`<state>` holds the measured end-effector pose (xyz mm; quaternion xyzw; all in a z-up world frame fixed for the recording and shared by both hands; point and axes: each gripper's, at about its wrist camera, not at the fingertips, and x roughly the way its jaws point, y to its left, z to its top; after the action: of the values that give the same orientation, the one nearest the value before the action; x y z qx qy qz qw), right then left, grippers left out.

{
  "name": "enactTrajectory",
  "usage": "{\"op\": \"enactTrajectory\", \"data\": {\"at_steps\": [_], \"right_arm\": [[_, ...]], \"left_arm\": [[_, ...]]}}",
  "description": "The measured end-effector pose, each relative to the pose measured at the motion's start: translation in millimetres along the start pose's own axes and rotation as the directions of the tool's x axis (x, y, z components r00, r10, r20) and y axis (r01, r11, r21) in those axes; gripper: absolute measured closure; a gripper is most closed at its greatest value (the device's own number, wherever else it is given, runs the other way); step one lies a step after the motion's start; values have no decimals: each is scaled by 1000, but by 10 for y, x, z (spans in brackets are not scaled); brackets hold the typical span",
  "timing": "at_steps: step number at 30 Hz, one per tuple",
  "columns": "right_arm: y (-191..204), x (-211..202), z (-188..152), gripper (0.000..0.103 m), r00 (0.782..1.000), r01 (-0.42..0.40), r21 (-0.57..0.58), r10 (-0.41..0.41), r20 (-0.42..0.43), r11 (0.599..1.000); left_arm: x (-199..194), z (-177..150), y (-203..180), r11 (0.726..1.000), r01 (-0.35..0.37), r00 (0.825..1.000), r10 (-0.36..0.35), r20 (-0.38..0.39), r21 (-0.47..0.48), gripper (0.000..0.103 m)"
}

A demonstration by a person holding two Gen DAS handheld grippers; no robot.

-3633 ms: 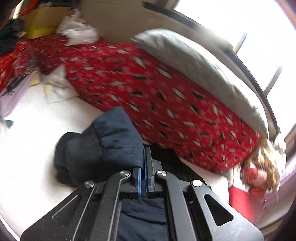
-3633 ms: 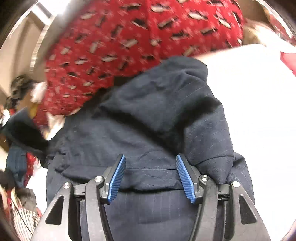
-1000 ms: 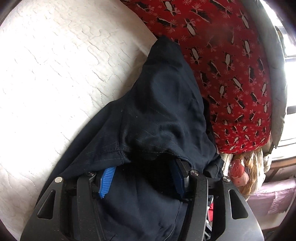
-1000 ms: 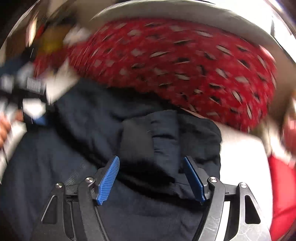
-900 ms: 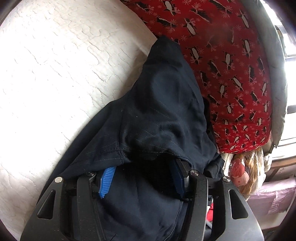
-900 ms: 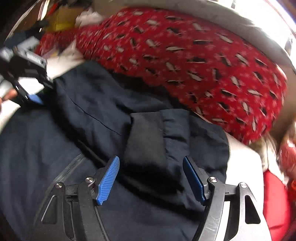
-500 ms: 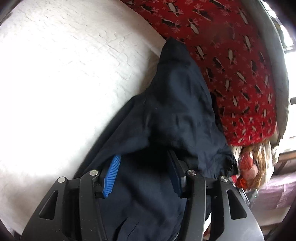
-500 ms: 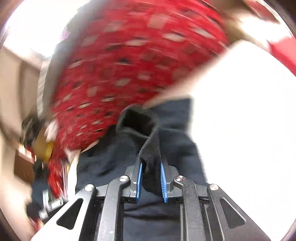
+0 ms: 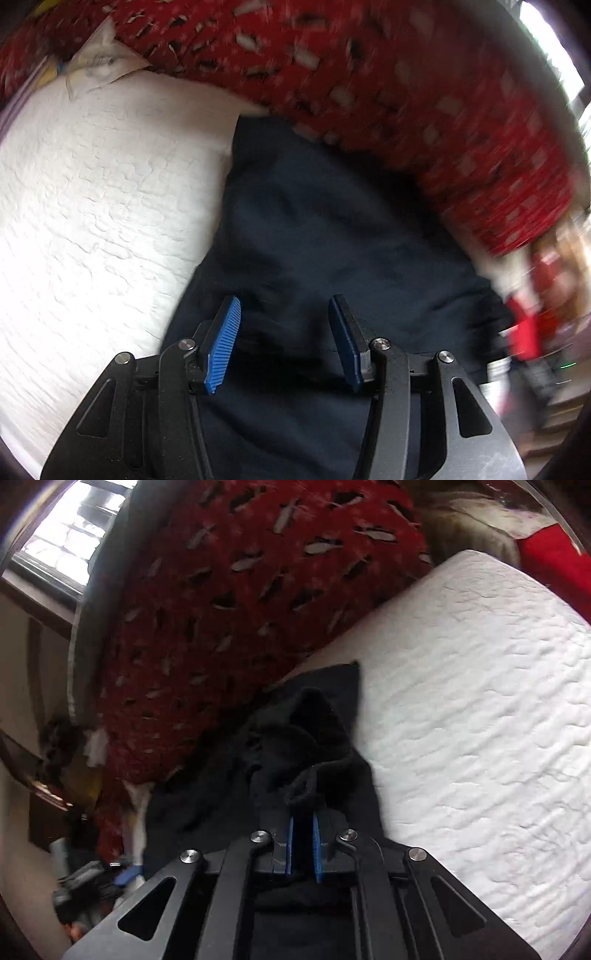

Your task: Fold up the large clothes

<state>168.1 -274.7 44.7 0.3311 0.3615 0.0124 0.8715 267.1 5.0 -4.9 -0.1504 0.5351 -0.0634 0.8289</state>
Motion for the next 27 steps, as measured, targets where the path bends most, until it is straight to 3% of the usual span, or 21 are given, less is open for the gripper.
{"op": "enactTrajectory", "data": {"at_steps": [2, 4, 6, 9, 10, 11, 12, 14, 15, 17, 18, 23, 27], "right_arm": [[-51, 27, -23, 96, 1000, 2, 7, -2, -11, 1000], [-180, 204, -45, 98, 986, 139, -26, -141, -86, 990], [-235, 161, -22, 94, 988, 120, -8, -120, -98, 993], [-42, -95, -9, 80, 985, 149, -65, -154, -75, 987], [22, -181, -53, 71, 986, 139, -89, -147, -84, 986], [62, -224, -92, 59, 984, 126, -104, -137, -111, 987], [80, -282, -201, 55, 976, 119, -113, -137, -171, 986], [87, -312, -379, 55, 953, 123, -119, -150, -262, 985], [65, -320, -533, 55, 931, 130, -131, -166, -325, 983], [16, -349, -823, 55, 887, 177, -167, -231, -399, 970], [4, -394, -947, 56, 876, 181, -180, -242, -417, 967], [23, -830, -1402, 56, 863, 178, -171, -237, -446, 969], [-1, -1278, -1577, 47, 874, 203, -205, -271, -404, 958]], "left_arm": [[302, -36, 21, 994, -98, 993, 101, -63, 44, 50], [280, -29, 76, 996, -86, 996, 87, -34, 21, 50], [211, -12, 124, 998, -65, 996, 64, -55, 0, 51], [25, -151, 162, 999, -29, 997, 30, -76, 22, 51], [-35, -233, 154, 999, -25, 996, 29, -89, 41, 51], [-107, -370, 172, 998, -21, 994, 27, -106, 60, 51], [-147, -481, 186, 998, -15, 993, 23, -119, 66, 50], [-153, -786, 211, 995, 10, 981, 9, -196, 96, 50], [-146, -968, 228, 994, 17, 972, 9, -234, 106, 51], [-198, -1255, 237, 989, 8, 969, 29, -247, 148, 51], [-256, -1372, 239, 985, -4, 969, 47, -241, 175, 50], [-650, -1796, 584, 991, 71, 956, -36, -290, 112, 50], [-988, -2012, 1071, 996, 20, 970, 1, -244, 82, 48]]}}
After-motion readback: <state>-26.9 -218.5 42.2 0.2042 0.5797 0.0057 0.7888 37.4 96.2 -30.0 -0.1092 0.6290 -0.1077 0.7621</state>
